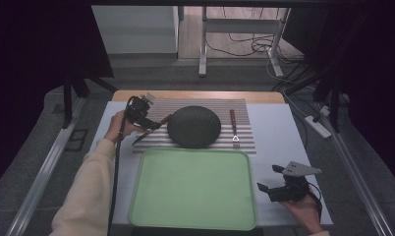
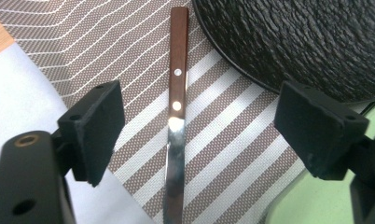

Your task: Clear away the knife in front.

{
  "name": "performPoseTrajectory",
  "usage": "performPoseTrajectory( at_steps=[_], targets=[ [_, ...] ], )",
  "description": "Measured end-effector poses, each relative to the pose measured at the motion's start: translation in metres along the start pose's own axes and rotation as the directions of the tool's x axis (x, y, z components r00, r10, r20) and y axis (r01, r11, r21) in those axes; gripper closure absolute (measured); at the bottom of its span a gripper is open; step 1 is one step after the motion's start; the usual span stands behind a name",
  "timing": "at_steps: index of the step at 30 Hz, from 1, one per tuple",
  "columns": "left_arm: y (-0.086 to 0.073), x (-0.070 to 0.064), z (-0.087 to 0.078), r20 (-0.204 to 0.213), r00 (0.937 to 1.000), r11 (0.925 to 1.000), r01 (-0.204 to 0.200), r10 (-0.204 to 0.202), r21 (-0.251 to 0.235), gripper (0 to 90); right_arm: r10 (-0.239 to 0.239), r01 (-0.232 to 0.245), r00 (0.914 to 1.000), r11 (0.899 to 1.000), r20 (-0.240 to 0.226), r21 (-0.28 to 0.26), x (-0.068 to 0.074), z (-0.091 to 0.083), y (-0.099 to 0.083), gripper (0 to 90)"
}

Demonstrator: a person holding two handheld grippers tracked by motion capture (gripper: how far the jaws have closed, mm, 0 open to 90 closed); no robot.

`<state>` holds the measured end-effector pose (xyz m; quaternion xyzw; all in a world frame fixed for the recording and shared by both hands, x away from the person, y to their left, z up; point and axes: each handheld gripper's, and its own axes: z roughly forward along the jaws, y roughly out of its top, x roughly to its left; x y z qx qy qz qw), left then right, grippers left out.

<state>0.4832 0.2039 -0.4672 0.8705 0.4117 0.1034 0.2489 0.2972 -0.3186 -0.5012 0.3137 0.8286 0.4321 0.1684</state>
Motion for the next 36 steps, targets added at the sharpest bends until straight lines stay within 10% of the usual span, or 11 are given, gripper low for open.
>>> performPoseTrajectory(
  at_steps=[11,25,36],
  targets=[
    [0.007,0.003,0.017,0.001,0.9999,0.9981,-0.011,0.011,0.06,21.2,0.001,-0.001,1.0,1.0,-0.004,0.016,0.0,0.003,0.0,9.2],
    [0.014,0.021,0.056,0.005,0.9996,0.9764,0.025,-0.027,0.215,31.1,0.004,-0.003,0.9999,1.0,-0.014,0.031,-0.001,0.005,-0.001,9.2],
    [0.017,0.022,0.057,0.032,0.9992,0.9643,-0.031,0.023,0.263,64.7,0.005,-0.004,0.9998,0.999,-0.021,0.053,-0.001,0.007,-0.002,9.2]
  ],
)
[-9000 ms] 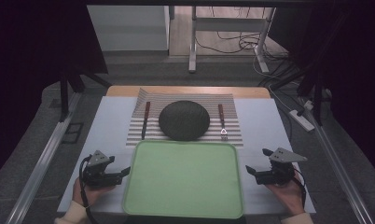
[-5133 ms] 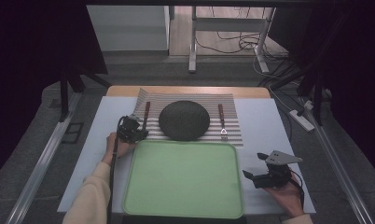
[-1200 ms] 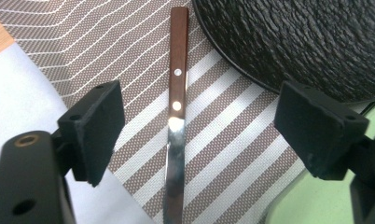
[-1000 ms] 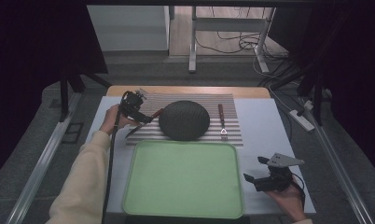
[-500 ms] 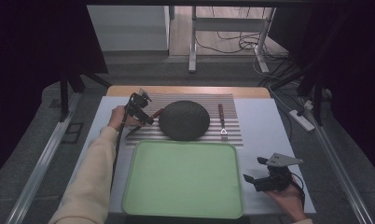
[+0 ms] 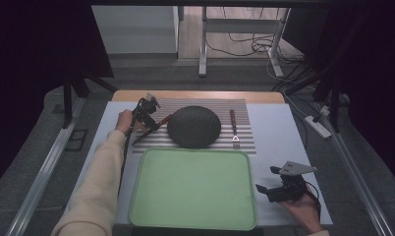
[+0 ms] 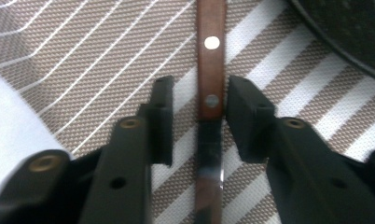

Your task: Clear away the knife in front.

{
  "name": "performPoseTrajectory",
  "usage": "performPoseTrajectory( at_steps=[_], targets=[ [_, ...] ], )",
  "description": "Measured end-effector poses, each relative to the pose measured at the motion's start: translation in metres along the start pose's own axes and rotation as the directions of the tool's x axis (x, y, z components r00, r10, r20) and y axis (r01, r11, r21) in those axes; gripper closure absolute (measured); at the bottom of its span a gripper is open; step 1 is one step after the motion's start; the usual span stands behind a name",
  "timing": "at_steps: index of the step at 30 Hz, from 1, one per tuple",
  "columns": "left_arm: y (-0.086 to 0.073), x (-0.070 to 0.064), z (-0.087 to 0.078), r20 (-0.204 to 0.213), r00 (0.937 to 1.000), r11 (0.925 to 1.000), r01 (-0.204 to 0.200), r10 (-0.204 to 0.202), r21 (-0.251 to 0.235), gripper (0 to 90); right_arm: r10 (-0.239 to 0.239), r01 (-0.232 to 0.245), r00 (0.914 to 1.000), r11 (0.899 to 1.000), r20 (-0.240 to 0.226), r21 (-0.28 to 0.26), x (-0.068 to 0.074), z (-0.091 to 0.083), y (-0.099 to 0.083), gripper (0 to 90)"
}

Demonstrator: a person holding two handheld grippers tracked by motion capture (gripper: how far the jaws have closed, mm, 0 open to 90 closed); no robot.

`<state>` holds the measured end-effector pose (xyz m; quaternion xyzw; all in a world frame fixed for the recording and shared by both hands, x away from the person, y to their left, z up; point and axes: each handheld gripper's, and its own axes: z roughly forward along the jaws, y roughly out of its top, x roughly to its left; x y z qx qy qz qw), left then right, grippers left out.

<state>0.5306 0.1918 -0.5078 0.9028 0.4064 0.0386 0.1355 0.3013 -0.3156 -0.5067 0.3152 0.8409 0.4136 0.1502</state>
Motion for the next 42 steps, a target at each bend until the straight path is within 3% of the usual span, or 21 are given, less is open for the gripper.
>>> performPoseTrajectory(
  at_steps=[11,22,42],
  targets=[
    [0.009,-0.009,0.0,-0.02,0.9981,0.9964,-0.056,0.057,0.064,76.6,0.004,-0.004,1.0,1.0,-0.003,0.009,0.0,0.001,0.0,9.2],
    [0.013,-0.015,0.0,-0.056,0.9953,0.993,-0.074,0.079,0.092,77.5,0.003,-0.003,1.0,1.0,-0.008,0.014,0.0,0.001,-0.001,9.2],
    [0.009,-0.013,-0.004,-0.071,0.9929,0.9911,-0.088,0.095,0.1,77.7,0.005,-0.005,1.0,1.0,-0.004,0.013,-0.001,0.001,-0.001,9.2]
  ],
)
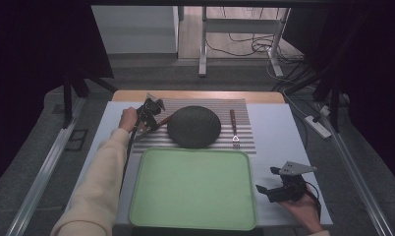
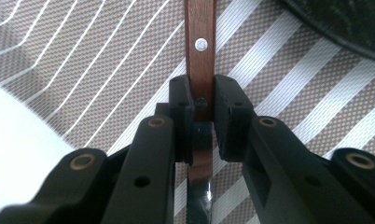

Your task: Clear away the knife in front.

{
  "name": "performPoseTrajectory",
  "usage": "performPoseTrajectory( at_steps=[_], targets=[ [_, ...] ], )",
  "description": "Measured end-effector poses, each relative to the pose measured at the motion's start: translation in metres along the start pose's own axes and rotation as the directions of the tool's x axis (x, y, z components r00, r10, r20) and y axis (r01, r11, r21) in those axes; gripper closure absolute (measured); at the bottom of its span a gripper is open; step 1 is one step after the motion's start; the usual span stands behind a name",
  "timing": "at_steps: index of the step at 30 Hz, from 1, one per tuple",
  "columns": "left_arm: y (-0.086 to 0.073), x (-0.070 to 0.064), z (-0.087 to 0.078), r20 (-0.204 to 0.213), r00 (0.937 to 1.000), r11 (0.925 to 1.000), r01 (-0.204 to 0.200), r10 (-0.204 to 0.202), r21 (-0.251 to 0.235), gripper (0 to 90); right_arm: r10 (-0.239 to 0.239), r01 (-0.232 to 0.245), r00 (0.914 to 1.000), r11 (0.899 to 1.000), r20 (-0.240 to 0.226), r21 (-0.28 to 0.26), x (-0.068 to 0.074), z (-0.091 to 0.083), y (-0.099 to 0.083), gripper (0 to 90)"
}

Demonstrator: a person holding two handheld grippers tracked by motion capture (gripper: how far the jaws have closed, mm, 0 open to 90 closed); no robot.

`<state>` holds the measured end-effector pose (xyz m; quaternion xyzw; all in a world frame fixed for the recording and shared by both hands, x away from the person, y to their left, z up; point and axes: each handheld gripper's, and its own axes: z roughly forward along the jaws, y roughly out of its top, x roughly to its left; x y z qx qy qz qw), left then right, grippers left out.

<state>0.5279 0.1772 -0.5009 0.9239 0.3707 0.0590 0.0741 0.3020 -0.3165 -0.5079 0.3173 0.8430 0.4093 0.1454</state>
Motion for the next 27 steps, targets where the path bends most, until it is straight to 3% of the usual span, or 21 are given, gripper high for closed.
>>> performPoseTrajectory(
  at_steps=[12,21,22,27],
  targets=[
    [-0.016,0.002,-0.02,0.0,1.0,0.9997,-0.006,0.006,-0.023,77.7,0.0,0.0,1.0,1.0,0.0,0.0,0.0,0.0,0.0,9.2],
    [-0.03,-0.017,-0.04,0.027,0.9988,0.9967,-0.038,0.04,-0.072,77.7,0.002,-0.002,1.0,1.0,-0.002,0.0,0.0,0.0,0.0,9.2],
    [-0.032,-0.024,-0.044,0.027,0.9978,0.9951,-0.059,0.061,-0.079,77.7,0.002,-0.002,1.0,1.0,-0.002,0.001,0.0,0.0,0.0,9.3],
    [-0.037,-0.041,-0.051,0.046,0.9949,0.9916,-0.085,0.09,-0.098,77.7,0.001,-0.001,1.0,1.0,-0.003,0.003,0.001,0.0,0.0,9.2]
  ],
)
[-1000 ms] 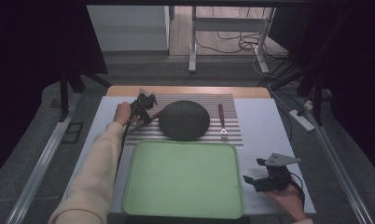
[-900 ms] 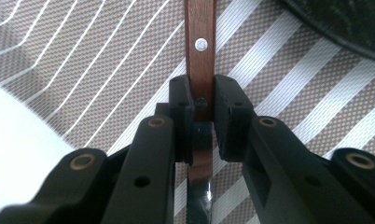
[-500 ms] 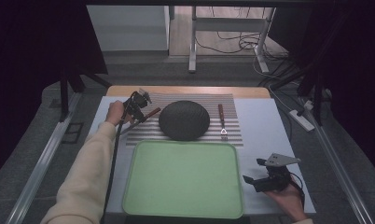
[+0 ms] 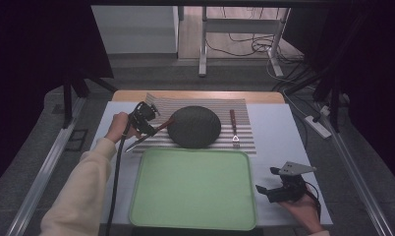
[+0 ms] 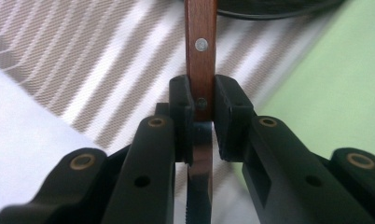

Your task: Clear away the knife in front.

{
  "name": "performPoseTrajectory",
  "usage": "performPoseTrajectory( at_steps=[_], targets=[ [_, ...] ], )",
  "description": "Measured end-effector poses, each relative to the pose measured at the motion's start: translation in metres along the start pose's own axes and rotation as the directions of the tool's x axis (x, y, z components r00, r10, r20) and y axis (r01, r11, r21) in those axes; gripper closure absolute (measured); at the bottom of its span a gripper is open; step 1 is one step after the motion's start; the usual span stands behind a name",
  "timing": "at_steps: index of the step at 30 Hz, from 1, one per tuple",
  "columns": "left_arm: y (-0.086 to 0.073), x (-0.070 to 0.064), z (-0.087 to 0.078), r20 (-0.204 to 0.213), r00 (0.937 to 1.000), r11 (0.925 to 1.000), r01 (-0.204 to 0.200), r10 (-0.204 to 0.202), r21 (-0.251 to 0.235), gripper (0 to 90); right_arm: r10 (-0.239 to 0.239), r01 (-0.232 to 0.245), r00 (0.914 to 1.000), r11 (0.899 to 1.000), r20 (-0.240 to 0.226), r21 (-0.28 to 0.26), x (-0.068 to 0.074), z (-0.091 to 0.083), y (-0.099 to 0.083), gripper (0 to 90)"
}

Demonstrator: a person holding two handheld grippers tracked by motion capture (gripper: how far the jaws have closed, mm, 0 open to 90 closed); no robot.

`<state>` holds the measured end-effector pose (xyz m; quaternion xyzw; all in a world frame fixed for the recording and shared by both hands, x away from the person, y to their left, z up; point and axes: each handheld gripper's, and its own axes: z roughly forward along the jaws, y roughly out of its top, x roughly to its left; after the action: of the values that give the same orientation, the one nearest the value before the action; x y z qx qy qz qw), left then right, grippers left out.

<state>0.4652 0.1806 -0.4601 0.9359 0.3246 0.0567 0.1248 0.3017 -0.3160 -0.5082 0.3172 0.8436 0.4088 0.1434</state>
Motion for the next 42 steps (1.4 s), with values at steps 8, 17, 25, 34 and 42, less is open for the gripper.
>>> performPoseTrajectory(
  at_steps=[8,17,25,34,42],
  targets=[
    [-0.008,-0.038,-0.011,0.036,0.9986,0.9987,-0.036,0.037,-0.038,77.7,0.0,0.0,1.0,1.0,-0.001,-0.003,0.0,-0.001,0.0,9.2],
    [-0.018,-0.082,-0.012,0.07,0.9952,0.9957,-0.063,0.068,-0.068,77.7,0.002,-0.002,1.0,1.0,0.0,-0.003,0.0,-0.001,0.0,9.2],
    [-0.024,-0.119,-0.006,0.11,0.9889,0.9938,-0.093,0.1,-0.06,77.7,-0.001,0.001,1.0,1.0,-0.002,0.0,0.001,0.0,0.0,9.2],
    [-0.026,-0.141,0.008,0.146,0.9818,0.9917,-0.114,0.121,-0.06,77.8,-0.001,0.001,1.0,1.0,-0.003,0.003,0.001,0.0,0.0,9.2],
    [-0.035,-0.154,0.017,0.186,0.9754,0.9919,-0.107,0.118,-0.068,77.8,-0.002,0.002,1.0,1.0,-0.003,0.007,0.001,0.0,0.0,9.2]
  ],
)
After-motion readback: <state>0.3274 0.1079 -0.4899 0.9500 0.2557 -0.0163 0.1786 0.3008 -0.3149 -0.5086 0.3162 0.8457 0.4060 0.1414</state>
